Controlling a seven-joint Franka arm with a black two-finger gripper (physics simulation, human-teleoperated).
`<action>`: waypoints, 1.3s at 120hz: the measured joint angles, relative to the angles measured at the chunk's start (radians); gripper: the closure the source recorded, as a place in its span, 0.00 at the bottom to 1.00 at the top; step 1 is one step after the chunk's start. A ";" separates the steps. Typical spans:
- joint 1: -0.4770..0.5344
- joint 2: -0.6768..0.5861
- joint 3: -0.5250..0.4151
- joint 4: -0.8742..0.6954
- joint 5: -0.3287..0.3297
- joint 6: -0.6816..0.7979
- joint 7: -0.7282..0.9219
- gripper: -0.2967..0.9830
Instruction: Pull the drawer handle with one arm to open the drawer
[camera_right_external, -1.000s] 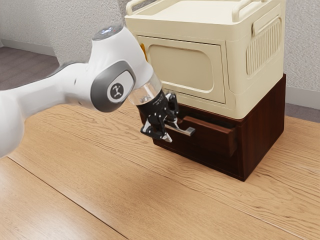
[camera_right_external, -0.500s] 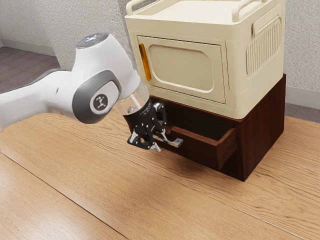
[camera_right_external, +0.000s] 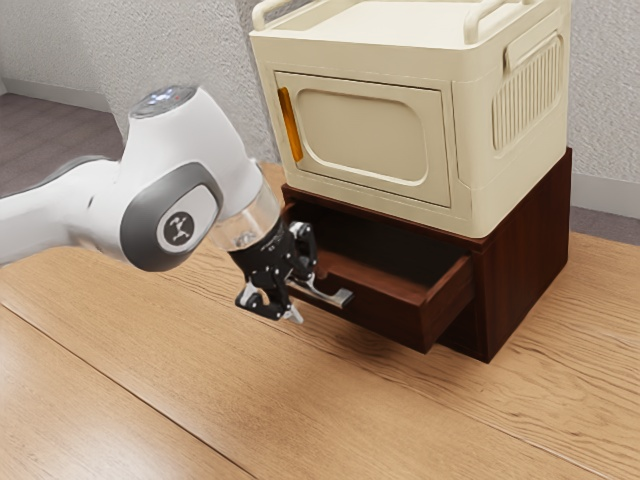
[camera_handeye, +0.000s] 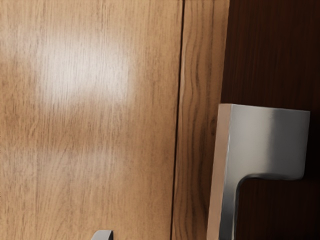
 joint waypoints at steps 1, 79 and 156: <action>0.000 -0.002 0.000 -0.002 0.000 0.001 0.000 0.62; 0.001 -0.178 0.000 -0.183 -0.002 0.030 -0.011 0.61; 0.004 -0.290 0.000 -0.229 0.018 0.033 -0.019 0.64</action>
